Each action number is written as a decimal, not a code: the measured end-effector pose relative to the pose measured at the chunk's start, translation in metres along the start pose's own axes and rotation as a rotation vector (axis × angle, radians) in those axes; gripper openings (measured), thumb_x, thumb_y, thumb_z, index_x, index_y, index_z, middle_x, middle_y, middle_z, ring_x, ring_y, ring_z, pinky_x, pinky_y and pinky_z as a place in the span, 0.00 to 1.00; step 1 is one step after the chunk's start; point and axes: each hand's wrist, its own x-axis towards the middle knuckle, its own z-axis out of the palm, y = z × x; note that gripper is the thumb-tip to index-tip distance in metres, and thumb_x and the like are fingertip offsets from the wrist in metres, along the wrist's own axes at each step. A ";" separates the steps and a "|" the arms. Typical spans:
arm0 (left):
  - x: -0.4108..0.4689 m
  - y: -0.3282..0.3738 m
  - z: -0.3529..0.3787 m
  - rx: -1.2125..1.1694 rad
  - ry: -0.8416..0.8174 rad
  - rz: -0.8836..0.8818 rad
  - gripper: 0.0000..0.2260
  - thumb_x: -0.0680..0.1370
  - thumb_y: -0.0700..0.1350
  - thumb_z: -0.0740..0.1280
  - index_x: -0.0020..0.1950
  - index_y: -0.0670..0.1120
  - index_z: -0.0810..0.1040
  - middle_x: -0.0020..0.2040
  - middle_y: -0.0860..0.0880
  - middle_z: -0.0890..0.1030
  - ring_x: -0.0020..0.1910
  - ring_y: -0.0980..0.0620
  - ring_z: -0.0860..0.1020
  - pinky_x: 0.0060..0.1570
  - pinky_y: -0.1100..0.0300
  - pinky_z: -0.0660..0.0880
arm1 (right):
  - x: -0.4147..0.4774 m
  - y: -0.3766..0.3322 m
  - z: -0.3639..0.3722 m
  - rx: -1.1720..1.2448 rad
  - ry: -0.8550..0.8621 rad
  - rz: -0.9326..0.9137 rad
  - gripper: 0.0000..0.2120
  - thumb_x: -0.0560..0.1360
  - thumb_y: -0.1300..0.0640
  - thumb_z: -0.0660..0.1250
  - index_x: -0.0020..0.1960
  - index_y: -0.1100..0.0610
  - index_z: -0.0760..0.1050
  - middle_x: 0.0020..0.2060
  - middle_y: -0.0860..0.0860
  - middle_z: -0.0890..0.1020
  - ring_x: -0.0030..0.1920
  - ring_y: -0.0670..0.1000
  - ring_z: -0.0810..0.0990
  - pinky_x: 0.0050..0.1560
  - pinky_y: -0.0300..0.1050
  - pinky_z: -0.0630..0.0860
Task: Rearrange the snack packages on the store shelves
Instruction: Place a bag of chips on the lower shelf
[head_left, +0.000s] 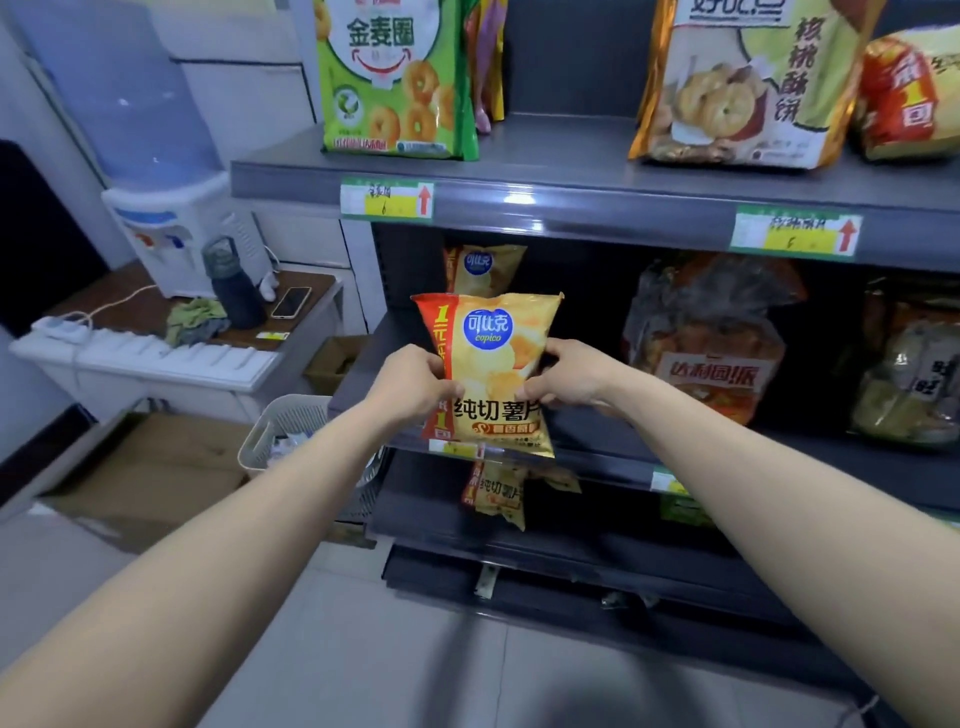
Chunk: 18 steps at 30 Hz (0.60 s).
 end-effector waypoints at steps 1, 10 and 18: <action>0.006 0.000 0.003 0.002 0.022 -0.008 0.09 0.75 0.43 0.70 0.51 0.40 0.82 0.49 0.46 0.83 0.46 0.51 0.79 0.45 0.59 0.73 | 0.007 0.001 -0.002 0.000 -0.001 -0.008 0.18 0.71 0.65 0.71 0.59 0.56 0.73 0.43 0.50 0.79 0.39 0.46 0.75 0.37 0.38 0.72; 0.067 -0.015 0.014 -0.041 0.075 -0.040 0.08 0.75 0.41 0.69 0.53 0.41 0.82 0.51 0.45 0.83 0.49 0.49 0.81 0.50 0.57 0.76 | 0.077 0.012 0.000 0.048 0.073 -0.009 0.14 0.71 0.63 0.73 0.54 0.57 0.76 0.47 0.52 0.80 0.46 0.50 0.79 0.45 0.42 0.75; 0.145 -0.042 0.005 -0.021 0.047 -0.002 0.12 0.75 0.39 0.69 0.57 0.38 0.80 0.54 0.41 0.82 0.52 0.46 0.81 0.55 0.55 0.76 | 0.143 0.005 0.009 0.021 0.135 -0.017 0.22 0.72 0.63 0.72 0.64 0.59 0.73 0.58 0.55 0.80 0.56 0.53 0.78 0.51 0.43 0.73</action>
